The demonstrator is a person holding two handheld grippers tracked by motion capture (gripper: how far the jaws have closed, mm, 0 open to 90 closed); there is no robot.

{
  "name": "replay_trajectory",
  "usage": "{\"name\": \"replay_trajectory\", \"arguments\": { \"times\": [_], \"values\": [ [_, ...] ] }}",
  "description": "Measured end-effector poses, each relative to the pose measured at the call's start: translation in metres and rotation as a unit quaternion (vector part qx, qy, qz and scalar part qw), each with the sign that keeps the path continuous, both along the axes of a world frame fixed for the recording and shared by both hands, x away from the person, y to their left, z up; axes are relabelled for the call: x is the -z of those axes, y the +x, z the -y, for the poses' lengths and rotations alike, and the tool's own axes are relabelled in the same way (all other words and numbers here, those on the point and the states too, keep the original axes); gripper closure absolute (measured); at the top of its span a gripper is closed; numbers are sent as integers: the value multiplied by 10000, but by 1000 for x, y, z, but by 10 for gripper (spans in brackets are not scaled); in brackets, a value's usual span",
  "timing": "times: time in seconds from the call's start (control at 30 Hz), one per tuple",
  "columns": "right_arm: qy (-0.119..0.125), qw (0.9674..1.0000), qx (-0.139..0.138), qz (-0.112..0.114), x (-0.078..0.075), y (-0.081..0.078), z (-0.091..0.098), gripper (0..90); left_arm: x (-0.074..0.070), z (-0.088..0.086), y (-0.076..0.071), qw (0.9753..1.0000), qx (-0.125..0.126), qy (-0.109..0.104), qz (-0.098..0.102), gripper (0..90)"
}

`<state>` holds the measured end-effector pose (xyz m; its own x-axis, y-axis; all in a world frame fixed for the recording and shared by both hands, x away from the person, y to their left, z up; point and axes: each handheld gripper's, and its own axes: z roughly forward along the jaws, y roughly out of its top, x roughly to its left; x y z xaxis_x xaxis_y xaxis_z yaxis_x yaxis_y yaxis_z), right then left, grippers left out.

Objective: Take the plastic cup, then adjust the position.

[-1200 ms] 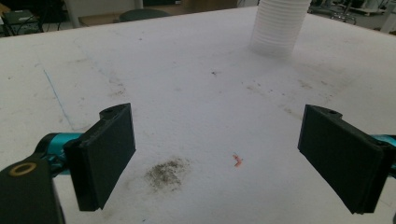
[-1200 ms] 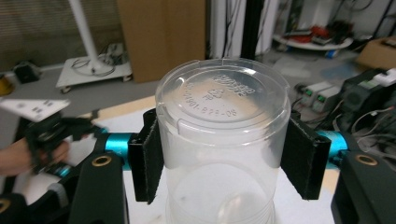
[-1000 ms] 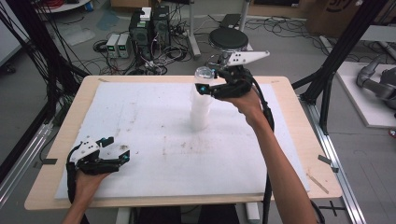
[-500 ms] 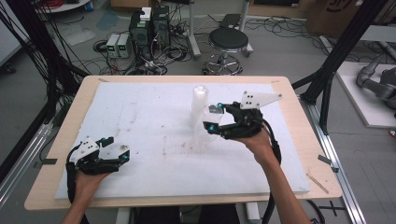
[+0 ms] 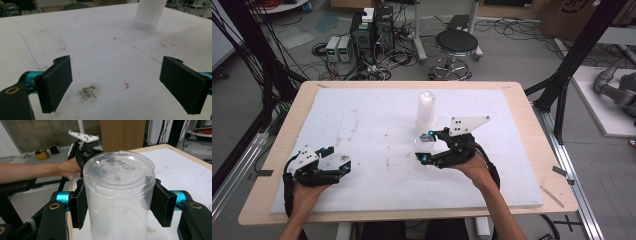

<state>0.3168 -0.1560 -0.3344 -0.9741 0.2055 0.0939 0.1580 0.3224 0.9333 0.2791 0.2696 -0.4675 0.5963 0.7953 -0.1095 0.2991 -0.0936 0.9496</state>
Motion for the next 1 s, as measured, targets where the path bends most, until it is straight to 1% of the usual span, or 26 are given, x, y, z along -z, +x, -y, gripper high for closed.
{"name": "replay_trajectory", "arguments": {
  "times": [0.07, 0.13, 0.17, 0.23, 0.4, 0.43, 0.53, 0.63, 0.7, 0.73, 0.8, 1.0],
  "values": [
    [15, 10000, -43, -18, 0, -1, -1, 382, 0, 0, 0, 10000, 9, 7, 15, 110],
    [-2, 10000, -90, 26, 1, -1, -2, 384, 0, 0, 0, 10000, 16, -3, 3, 110],
    [-12, 10000, -87, 3, 1, -2, -3, 384, 0, 0, 0, 10000, 18, -3, 5, 110],
    [-18, 9999, -116, 27, 2, -1, -3, 384, 0, 0, 0, 10000, 24, 17, 18, 110],
    [-53, 9999, -142, -19, 4, -2, -5, 385, 0, 0, 0, 10000, 38, 26, 16, 110],
    [-60, 9999, -138, -52, 4, -2, -5, 385, 0, 0, -1, 10000, 46, 27, 30, 110],
    [-67, 9998, -156, -54, 7, -2, -6, 385, 0, 1, -1, 10000, 44, 45, 70, 110],
    [-61, 9998, -194, -61, 7, -1, -7, 386, 0, 0, -1, 10000, 37, 34, 38, 110],
    [-70, 9998, -181, -89, 8, -1, -7, 386, 0, 0, -1, 10000, 35, -4, 42, 109],
    [-71, 9998, -180, -50, 8, 0, -7, 386, 0, -1, -1, 10000, 34, -11, 39, 109],
    [-59, 9998, -190, -73, 8, 0, -7, 386, 0, -1, -1, 10000, 44, -31, 38, 109],
    [-31, 9999, -130, -85, 7, 1, -3, 387, 0, 0, 0, 10000, 84, -2, 1, 109]
  ]
}}
